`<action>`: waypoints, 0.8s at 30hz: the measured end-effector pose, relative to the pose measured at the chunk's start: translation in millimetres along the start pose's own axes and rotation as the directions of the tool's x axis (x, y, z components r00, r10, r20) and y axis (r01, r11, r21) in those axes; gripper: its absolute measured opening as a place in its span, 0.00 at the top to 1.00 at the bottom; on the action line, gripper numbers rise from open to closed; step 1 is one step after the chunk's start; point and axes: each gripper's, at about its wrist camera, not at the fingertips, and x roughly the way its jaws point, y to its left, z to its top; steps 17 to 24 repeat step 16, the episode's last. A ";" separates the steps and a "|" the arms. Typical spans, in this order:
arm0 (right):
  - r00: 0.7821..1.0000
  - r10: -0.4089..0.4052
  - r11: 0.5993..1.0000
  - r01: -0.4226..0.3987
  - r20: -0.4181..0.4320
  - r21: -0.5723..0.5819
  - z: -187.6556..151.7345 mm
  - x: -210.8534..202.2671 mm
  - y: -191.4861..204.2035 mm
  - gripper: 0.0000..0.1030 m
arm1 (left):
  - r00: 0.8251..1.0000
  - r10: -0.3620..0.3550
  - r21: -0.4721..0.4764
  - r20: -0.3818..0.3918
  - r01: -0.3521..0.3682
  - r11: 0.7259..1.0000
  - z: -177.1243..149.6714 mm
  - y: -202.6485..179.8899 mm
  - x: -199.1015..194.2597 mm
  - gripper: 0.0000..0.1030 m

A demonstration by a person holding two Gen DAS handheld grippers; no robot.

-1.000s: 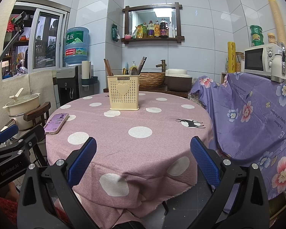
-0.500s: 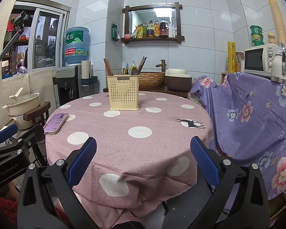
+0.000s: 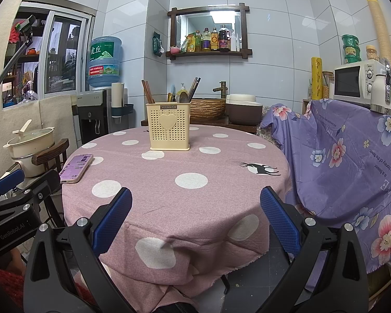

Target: Organize utensils

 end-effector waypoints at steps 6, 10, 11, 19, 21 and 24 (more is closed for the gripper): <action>1.000 -0.001 1.000 0.001 0.001 0.000 0.4 -0.1 0.1 0.06 | 1.000 -0.001 0.000 0.001 0.001 1.000 0.2 0.0 0.0 0.05; 1.000 0.000 1.000 0.000 -0.002 0.000 0.0 1.4 -0.4 0.06 | 1.000 -0.001 0.001 -0.001 0.001 1.000 0.4 -0.3 0.4 0.05; 1.000 0.000 1.000 0.000 -0.002 -0.001 -0.6 1.0 -0.5 0.06 | 1.000 -0.001 0.001 -0.001 0.001 1.000 0.4 -0.5 0.4 0.05; 1.000 0.000 1.000 0.000 -0.002 0.000 -0.9 0.9 -1.0 0.06 | 1.000 0.006 -0.001 0.002 -0.006 1.000 -2.1 3.2 -0.2 0.05; 1.000 0.000 1.000 0.000 -0.002 0.000 -0.9 0.9 -1.0 0.06 | 1.000 0.006 -0.001 0.002 -0.006 1.000 -2.1 3.2 -0.2 0.05; 1.000 0.000 1.000 0.000 -0.002 0.000 -0.9 0.9 -1.0 0.06 | 1.000 0.006 -0.001 0.002 -0.006 1.000 -2.1 3.2 -0.2 0.05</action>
